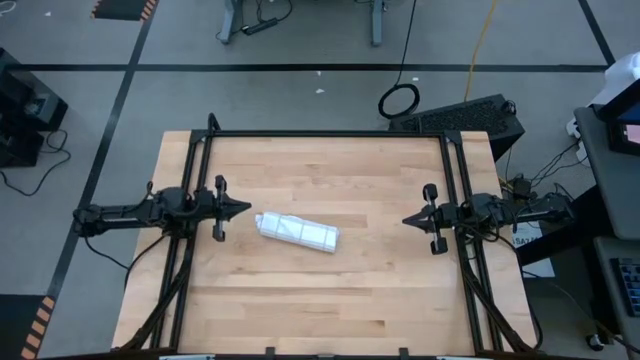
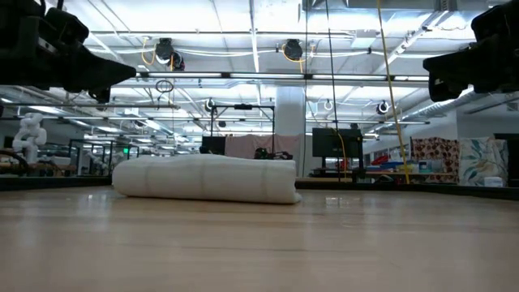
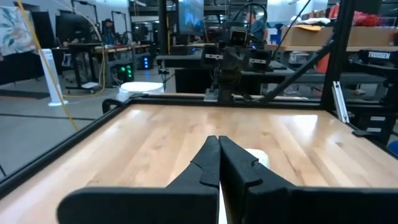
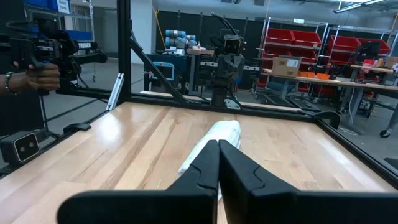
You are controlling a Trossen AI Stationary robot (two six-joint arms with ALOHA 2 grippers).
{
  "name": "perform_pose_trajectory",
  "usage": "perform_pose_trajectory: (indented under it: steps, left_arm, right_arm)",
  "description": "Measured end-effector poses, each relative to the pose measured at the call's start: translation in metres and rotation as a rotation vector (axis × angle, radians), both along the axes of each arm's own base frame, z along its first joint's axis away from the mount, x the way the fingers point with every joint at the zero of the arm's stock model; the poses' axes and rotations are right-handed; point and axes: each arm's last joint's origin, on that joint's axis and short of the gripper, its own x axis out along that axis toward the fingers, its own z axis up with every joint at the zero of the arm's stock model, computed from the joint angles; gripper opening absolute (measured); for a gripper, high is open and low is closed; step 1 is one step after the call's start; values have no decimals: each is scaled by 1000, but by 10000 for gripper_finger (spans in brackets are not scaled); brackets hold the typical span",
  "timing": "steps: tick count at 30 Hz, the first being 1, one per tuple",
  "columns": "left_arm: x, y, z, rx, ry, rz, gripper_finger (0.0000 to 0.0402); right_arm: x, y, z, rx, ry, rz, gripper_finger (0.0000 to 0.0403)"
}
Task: Roll towel
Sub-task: Return to Home Position
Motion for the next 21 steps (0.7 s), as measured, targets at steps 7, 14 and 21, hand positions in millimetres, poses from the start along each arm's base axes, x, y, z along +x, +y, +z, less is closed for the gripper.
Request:
perform_pose_trajectory:
  steps: [7, 14, 21]
  left_arm:
    - [1, -2, -1, -40, 9, -34, 0]
    - [2, -6, -2, -51, 28, -74, 0]
    - [0, -6, 0, -43, -5, -58, 0]
  right_arm:
    - [0, 0, 0, 0, 0, 0, 0]
    - [0, 0, 0, 0, 0, 0, 0]
    - [0, 0, 0, 0, 0, 0, 0]
